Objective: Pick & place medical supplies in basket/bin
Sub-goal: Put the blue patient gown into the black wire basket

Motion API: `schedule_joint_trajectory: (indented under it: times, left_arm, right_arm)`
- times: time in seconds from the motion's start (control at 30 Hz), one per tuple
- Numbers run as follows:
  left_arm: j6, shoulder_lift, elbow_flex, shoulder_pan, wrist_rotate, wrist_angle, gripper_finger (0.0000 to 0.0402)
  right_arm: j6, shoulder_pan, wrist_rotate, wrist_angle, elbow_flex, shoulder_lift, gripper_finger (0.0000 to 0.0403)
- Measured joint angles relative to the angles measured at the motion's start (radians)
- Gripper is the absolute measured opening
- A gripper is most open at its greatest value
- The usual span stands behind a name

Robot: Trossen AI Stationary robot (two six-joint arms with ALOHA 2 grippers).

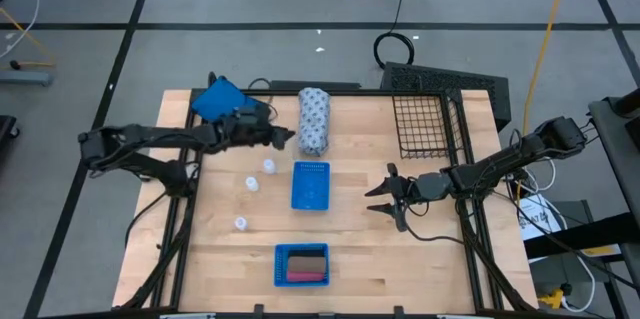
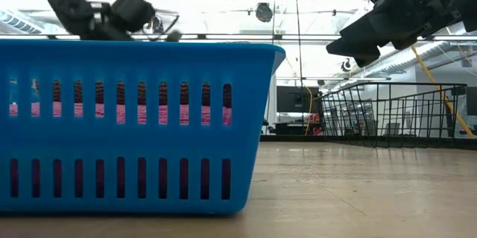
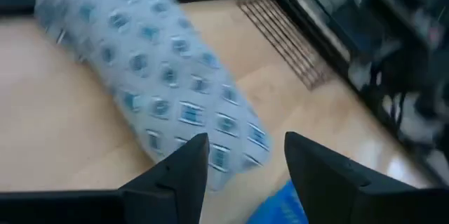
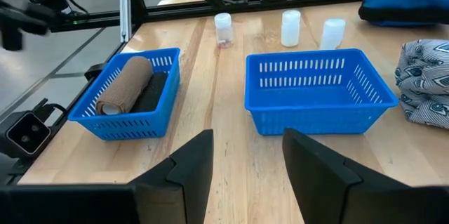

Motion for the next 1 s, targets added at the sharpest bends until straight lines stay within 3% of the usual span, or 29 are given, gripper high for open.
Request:
schedule_joint_trajectory:
  times: [0.1, 0.27, 0.43, 0.77, 0.9, 1.0]
  left_arm:
    - [-0.122, 0.048, -0.064, 0.095, 0.068, 0.085, 0.0221]
    - [-0.253, 0.179, -0.056, 0.165, 0.049, 0.101, 0.0288]
    - [-0.238, 0.304, 0.008, 0.176, 0.108, 0.171, 0.0332]
    - [-0.232, 0.535, 0.191, 0.175, 0.103, 0.151, 0.0344]
    - [-0.233, 0.539, 0.242, 0.157, 0.041, 0.091, 0.0344]
    - [-0.231, 0.548, 0.242, 0.155, 0.057, 0.104, 0.0344]
  right_arm:
    - [-0.001, 0.000, 0.000, 0.000, 0.000, 0.000, 0.0160]
    - [-0.023, -0.001, 0.001, 0.002, 0.000, 0.000, 0.0160]
    - [-0.026, -0.003, 0.001, 0.016, 0.000, 0.000, 0.0160]
    - [-0.049, -0.003, 0.001, 0.015, 0.000, 0.000, 0.0160]
    - [-0.049, -0.003, 0.001, 0.014, 0.000, 0.000, 0.0160]
    - [-0.049, -0.003, 0.000, 0.011, 0.000, 0.000, 0.0160]
